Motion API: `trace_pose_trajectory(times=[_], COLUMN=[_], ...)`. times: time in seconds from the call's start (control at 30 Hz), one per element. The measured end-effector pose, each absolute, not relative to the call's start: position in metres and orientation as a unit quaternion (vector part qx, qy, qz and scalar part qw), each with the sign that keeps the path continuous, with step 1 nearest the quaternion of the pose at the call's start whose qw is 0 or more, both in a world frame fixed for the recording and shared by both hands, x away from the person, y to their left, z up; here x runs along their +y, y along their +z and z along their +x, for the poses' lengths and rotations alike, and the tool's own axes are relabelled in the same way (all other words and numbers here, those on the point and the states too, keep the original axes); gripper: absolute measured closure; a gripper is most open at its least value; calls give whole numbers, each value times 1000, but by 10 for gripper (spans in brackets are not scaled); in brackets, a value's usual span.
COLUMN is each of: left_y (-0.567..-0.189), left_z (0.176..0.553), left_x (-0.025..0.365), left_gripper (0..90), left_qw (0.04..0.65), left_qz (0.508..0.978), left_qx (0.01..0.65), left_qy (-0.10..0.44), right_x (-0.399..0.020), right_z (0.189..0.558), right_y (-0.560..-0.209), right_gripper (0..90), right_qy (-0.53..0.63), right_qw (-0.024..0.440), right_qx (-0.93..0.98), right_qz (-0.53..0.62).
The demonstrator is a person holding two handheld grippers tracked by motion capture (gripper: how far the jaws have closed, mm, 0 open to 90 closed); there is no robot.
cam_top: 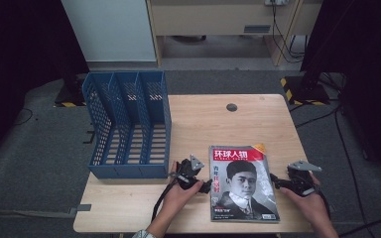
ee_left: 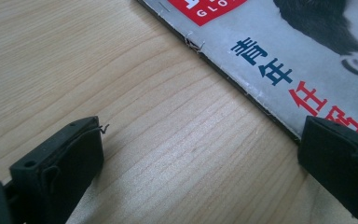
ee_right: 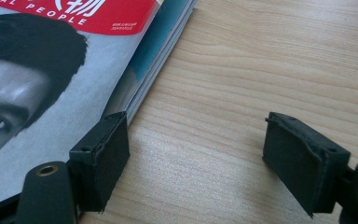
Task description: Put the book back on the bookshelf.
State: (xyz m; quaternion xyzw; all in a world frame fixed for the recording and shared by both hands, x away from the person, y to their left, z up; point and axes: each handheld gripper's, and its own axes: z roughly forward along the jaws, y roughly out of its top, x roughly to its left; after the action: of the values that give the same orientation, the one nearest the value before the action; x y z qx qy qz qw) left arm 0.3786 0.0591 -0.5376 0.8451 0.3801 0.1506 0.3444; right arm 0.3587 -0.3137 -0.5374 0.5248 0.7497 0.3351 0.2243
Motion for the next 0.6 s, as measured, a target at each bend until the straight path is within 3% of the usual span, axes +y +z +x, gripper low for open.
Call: trace_pose_trajectory(times=[0.17,0.23,0.43,0.6], left_y=[-537,-535,-521,-518], left_z=[379,377,370,362], left_x=[59,58,56,47], left_gripper=[0,53,69,55], left_qw=[344,347,386,395], left_qz=[844,844,824,829], left_qx=[382,380,384,369], left_qy=[150,154,158,147], right_x=[-314,-315,-320,-308], right_z=[359,359,353,352], right_y=[-537,-536,-519,-517], right_gripper=[221,202,232,166], right_qy=[335,331,364,379], right_qw=[225,222,226,199], right_qx=[750,751,724,739], right_qz=[524,526,541,521])
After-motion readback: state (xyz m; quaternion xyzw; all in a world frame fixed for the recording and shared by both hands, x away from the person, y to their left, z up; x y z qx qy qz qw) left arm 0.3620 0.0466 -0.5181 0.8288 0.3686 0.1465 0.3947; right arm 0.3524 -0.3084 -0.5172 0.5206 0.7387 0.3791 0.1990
